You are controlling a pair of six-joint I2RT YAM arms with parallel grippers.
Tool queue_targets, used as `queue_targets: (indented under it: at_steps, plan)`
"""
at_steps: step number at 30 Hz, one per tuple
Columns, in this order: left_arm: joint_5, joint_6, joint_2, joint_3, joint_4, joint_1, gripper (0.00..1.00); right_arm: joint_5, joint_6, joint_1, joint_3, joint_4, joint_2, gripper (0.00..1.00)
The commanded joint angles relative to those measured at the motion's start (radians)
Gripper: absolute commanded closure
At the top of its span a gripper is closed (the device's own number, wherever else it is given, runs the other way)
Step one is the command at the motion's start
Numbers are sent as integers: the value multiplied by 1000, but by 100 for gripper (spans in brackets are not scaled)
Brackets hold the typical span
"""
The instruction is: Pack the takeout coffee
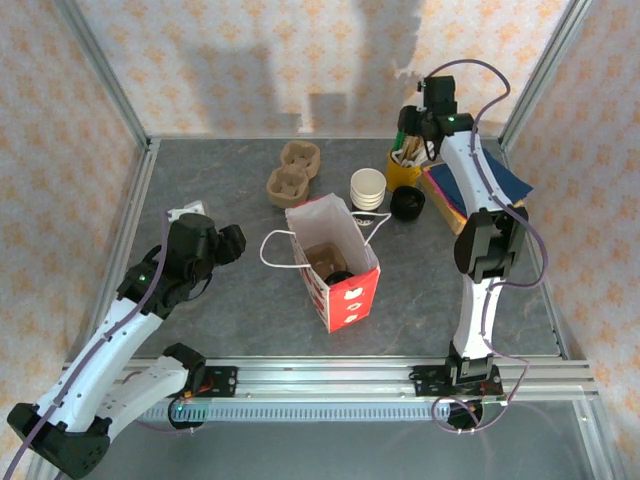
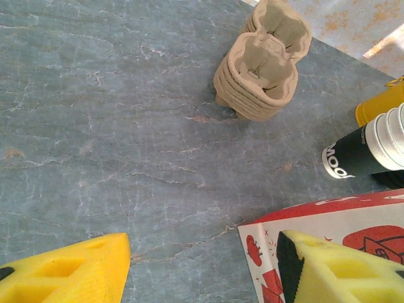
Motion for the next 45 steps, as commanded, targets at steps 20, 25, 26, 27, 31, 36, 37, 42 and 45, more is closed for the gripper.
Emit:
queue_targets:
  at_steps: [20,25,26,27,31,36,37,42,45]
  plan:
    - [32,15,-37,-56,57,8,35,136,-67,33,113,-104,75,86]
    - [32,15,-38,-57,61,8,35,145,-77,38,111,-103,24,94]
    - [32,15,-37,-57,63,8,35,151,-78,37,111,-103,10,96]
    - [34,15,-37,-59,62,8,35,159,-77,37,112,-104,-2,97]
    - [35,16,-37,-62,67,8,35,188,-75,39,122,-135,-66,100]
    - [41,22,-31,-63,78,8,34,184,-70,42,117,-168,-178,100]
    - [44,24,-28,-62,79,8,34,184,-69,43,117,-176,-202,100]
    - [46,29,-17,-60,87,8,34,169,-46,46,136,-234,-304,100]
    - [45,32,-17,-67,96,8,33,154,-37,56,171,-280,-361,100]
